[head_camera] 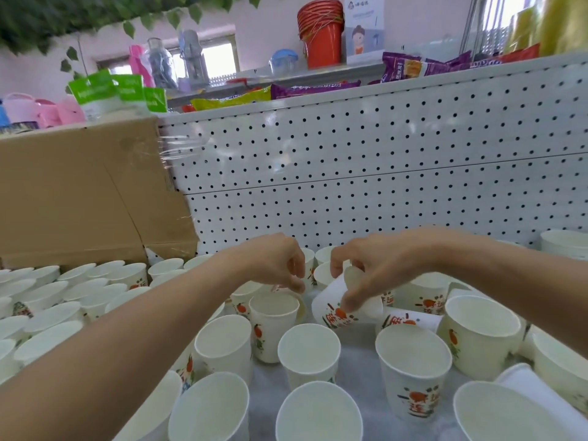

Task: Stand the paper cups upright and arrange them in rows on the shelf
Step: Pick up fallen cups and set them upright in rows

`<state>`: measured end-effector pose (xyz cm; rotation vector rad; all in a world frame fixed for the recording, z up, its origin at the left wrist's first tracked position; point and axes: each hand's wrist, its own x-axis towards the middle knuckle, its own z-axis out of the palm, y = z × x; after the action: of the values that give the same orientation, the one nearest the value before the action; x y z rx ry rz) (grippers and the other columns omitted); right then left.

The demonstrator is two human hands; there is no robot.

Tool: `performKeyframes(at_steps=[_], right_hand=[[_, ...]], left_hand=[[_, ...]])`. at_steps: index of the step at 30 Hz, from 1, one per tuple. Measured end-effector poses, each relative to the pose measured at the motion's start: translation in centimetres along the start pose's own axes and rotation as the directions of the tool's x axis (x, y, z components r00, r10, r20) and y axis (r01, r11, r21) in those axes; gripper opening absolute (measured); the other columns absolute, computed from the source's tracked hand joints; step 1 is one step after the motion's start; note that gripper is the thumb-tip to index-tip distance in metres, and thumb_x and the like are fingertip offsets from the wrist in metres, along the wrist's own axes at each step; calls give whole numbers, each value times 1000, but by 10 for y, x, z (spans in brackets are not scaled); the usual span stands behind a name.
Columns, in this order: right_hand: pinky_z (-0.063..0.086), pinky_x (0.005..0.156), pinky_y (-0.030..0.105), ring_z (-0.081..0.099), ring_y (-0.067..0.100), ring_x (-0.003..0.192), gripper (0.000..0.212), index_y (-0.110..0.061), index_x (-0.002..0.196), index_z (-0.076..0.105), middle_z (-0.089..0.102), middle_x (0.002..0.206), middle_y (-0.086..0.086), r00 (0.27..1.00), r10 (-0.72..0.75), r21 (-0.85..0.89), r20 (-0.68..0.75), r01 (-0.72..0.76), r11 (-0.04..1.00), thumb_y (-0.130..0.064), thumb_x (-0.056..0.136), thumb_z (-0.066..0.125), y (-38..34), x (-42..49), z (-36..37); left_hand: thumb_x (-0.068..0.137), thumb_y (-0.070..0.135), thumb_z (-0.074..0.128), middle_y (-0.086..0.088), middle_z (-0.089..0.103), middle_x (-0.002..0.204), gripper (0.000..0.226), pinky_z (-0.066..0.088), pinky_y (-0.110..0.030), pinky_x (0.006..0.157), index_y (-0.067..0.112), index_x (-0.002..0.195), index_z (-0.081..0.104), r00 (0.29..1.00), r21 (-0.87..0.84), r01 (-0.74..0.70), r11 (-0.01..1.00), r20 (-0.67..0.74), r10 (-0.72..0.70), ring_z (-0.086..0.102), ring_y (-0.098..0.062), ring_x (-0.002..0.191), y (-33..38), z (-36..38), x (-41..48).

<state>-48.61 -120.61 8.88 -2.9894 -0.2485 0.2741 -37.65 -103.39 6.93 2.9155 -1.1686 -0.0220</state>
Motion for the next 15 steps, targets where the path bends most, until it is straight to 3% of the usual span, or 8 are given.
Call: performKeyframes(at_steps=[4,9,11,15], right_hand=[[54,83,34,62,19,97,54,-36,123,53,56,111,-9,999,9,-75,36,-7,997,-59,76,67,-7,4,-5],[46,74,27,57,14,97,63,-30,129,51,55,108,-11,997,-8,-93,76,15,996,-65,78,63,-10,16,8],[39,74,26,52,9,91,62,-28,129,50,49,98,-14,1000,-21,-34,-15,21,999,-66,81,58,-3,17,7],[42,68,21,54,0,78,31,-22,110,64,55,87,-18,950,22,122,-311,17,992,-46,93,55,33,19,-13]], left_hand=[[72,39,81,15,71,80,20,56,-30,78,25,86,75,999,6,-5,1000,35,5,66,-4,76,2,-2,5],[69,36,84,14,69,83,24,54,-28,74,26,88,74,995,147,-34,988,94,21,65,-10,82,1,2,9],[72,30,81,10,70,88,21,52,-28,71,25,92,74,996,222,-58,973,73,43,64,-12,82,2,6,12],[85,21,69,7,70,91,12,52,-28,72,23,95,74,997,262,-65,963,-26,75,61,-11,81,-3,0,18]])
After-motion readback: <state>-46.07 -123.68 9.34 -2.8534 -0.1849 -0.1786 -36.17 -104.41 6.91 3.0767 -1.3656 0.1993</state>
